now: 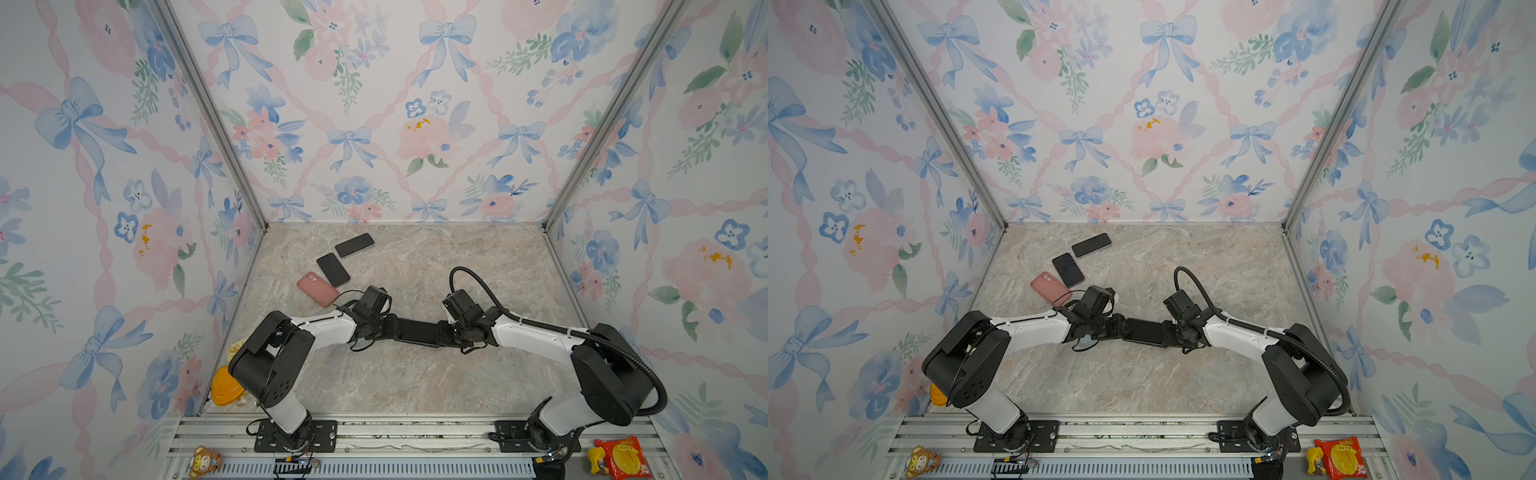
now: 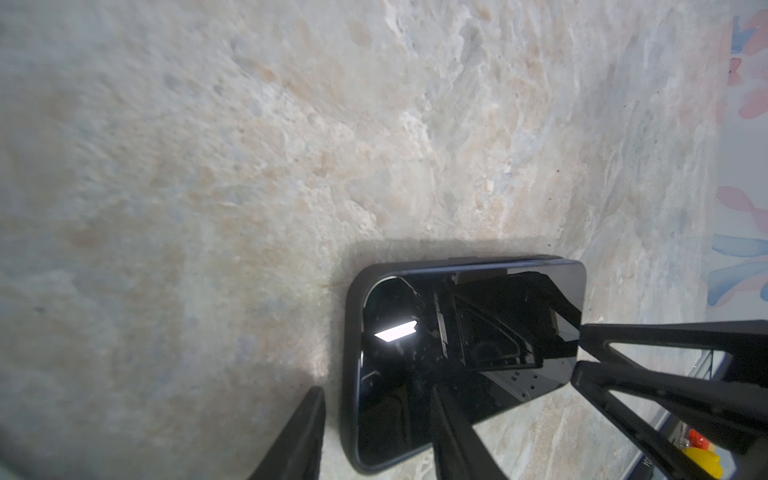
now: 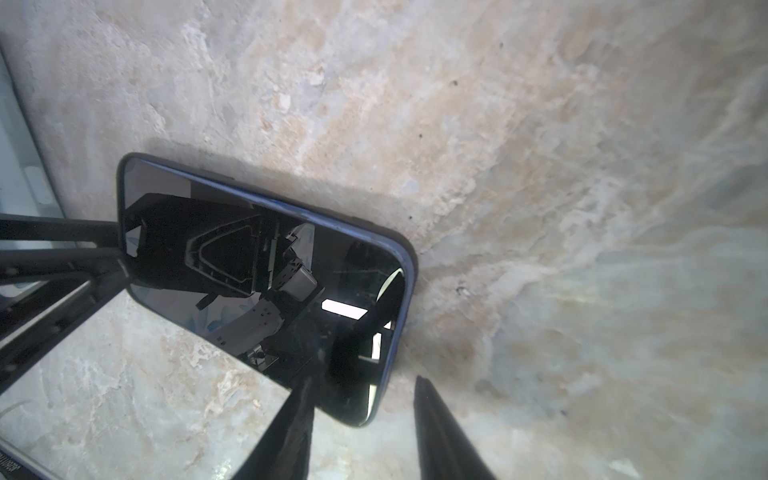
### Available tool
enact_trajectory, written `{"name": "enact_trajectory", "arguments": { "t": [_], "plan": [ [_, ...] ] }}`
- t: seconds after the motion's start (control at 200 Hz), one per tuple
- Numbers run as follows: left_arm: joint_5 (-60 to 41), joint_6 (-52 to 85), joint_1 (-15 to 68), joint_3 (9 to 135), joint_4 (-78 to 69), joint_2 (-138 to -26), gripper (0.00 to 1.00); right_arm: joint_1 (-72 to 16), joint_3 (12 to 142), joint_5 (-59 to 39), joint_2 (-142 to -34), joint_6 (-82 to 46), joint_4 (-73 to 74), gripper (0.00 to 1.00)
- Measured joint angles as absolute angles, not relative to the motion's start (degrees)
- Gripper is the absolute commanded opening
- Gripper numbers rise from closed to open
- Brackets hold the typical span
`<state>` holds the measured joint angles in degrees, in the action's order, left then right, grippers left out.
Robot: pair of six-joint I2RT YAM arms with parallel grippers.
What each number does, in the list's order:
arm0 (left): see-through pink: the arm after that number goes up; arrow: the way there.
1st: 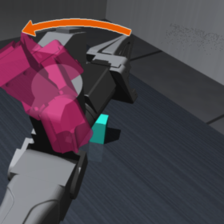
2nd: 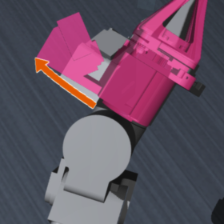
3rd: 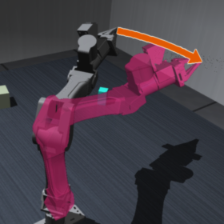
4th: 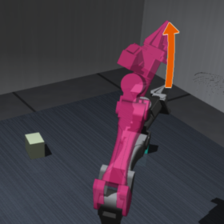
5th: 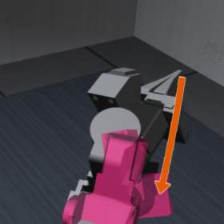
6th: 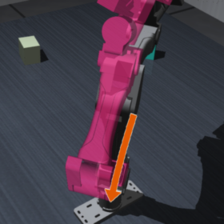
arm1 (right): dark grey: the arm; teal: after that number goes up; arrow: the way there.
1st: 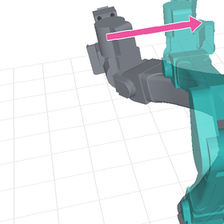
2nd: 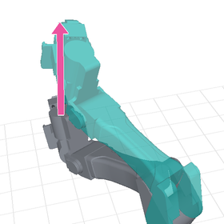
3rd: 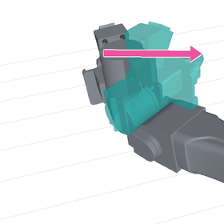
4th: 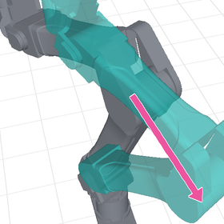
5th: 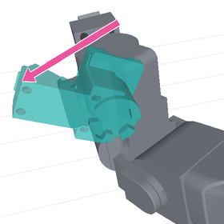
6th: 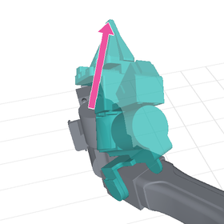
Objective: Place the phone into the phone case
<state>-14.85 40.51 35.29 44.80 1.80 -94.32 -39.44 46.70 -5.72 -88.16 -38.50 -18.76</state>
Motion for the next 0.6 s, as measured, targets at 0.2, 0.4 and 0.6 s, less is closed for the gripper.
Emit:
{"name": "enact_trajectory", "arguments": {
  "t": [0.2, 0.4, 0.6],
  "plan": [
    [-15.09, 40.51, 35.29, 44.80, 1.74, -94.48, 0.41, -39.92, 46.70, -5.91, -88.53, -38.50, -18.28, 0.39],
    [-15.66, 40.51, 35.68, 44.80, 1.41, -94.72, 0.38, -40.03, 46.70, -6.04, -89.27, -38.52, -18.13, 0.38],
    [-15.73, 40.56, 35.77, 44.80, 1.28, -94.89, 0.36, -40.34, 46.70, -6.20, -89.27, -38.52, -17.91, 0.37]
  ]
}}
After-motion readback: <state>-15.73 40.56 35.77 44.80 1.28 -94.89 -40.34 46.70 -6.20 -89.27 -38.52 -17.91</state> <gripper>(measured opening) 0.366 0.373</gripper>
